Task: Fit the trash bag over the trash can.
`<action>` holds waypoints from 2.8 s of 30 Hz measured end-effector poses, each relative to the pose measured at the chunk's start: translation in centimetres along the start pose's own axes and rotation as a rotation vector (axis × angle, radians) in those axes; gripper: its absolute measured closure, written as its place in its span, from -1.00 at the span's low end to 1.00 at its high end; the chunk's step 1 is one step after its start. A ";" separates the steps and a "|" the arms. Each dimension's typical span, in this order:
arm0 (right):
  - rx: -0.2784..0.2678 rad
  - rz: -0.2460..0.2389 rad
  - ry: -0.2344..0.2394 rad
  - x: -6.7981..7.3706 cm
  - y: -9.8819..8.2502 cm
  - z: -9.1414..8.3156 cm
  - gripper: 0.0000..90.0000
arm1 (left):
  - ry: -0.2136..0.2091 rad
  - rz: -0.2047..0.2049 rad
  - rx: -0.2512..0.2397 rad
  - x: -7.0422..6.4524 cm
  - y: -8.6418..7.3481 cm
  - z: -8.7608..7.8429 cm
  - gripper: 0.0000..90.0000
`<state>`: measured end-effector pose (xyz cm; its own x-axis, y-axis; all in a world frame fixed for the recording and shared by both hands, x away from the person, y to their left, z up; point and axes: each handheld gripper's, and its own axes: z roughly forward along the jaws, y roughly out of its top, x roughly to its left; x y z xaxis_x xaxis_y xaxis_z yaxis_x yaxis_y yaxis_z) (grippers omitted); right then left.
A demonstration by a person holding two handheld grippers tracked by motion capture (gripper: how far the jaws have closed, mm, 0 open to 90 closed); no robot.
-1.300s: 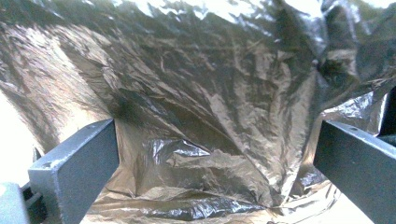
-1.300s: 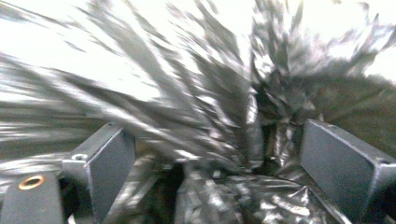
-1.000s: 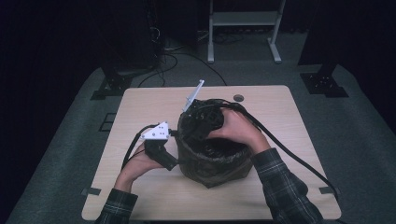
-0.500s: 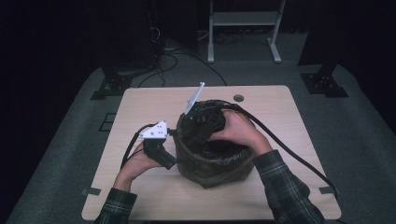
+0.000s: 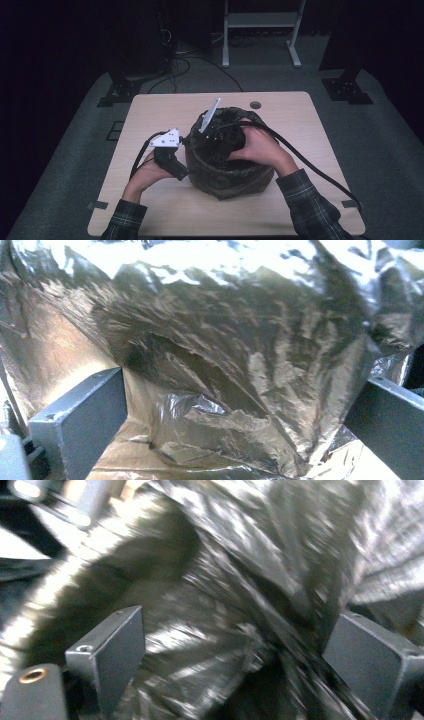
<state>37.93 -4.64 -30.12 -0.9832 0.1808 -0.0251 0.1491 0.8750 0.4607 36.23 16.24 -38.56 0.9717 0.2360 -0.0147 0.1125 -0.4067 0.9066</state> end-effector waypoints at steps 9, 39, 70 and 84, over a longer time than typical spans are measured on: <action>-0.076 0.059 -0.053 -1.2 -2.3 -3.8 -0.79 | 0.011 -0.005 0.002 0.1 0.0 -0.3 -1.00; -0.338 0.202 -0.122 -1.2 -12.9 -9.6 -0.79 | 0.061 -0.004 0.009 -0.2 -0.2 -2.1 -1.00; -0.494 0.376 -0.294 0.7 -27.3 -9.1 -0.79 | 0.235 -0.039 0.040 -2.8 -3.5 -7.3 -1.00; -0.476 0.448 -0.304 1.6 -31.2 -4.5 -0.79 | 0.278 -0.057 0.073 -3.4 -5.7 -7.4 -1.00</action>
<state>31.23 -33.67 -40.53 -0.7553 0.6540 0.0434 0.4013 0.4091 0.8195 30.73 24.25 -40.53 0.8705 0.4885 0.0606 0.1896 -0.4463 0.8745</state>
